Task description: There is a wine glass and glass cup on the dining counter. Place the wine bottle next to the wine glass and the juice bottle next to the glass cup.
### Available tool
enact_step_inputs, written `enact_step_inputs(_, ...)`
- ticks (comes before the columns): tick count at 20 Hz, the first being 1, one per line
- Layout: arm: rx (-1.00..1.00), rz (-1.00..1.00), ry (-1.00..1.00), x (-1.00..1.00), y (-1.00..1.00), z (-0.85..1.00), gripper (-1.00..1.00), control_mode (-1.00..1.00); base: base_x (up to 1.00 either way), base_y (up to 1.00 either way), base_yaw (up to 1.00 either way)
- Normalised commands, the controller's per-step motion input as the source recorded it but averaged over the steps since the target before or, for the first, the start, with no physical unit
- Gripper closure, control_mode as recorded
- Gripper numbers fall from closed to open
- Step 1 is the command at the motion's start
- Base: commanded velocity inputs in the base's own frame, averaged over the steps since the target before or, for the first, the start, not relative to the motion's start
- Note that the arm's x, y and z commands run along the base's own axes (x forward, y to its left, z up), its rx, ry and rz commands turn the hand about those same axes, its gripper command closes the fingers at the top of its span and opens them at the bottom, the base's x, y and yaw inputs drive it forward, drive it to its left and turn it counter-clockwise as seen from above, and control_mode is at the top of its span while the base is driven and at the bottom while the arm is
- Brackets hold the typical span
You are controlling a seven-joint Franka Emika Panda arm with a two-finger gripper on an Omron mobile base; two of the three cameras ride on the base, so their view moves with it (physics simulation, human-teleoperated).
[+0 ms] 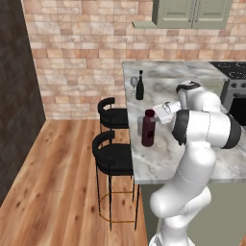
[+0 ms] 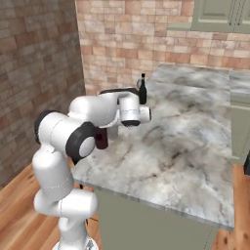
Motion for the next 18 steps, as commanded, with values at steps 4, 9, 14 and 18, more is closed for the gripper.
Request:
enact_step_inputs(4, 0.00, 0.05, 0.00, 0.06, -0.08, -0.13, 1.00, -1.00, 0.00, 0.00, 0.00)
enact_step_inputs(9, 0.00, 0.03, -0.01, 0.04, 0.00, -0.14, 1.00, -1.00, 0.00, 0.00, 0.00)
enact_step_inputs(14, 0.01, 0.05, -0.06, 0.01, 0.00, -0.13, 1.00, -1.00, 0.00, 0.00, 0.00)
enact_step_inputs(18, 0.04, 0.06, 0.00, 0.00, 0.00, -0.17, 1.00, -1.00, 0.00, 0.00, 0.00)
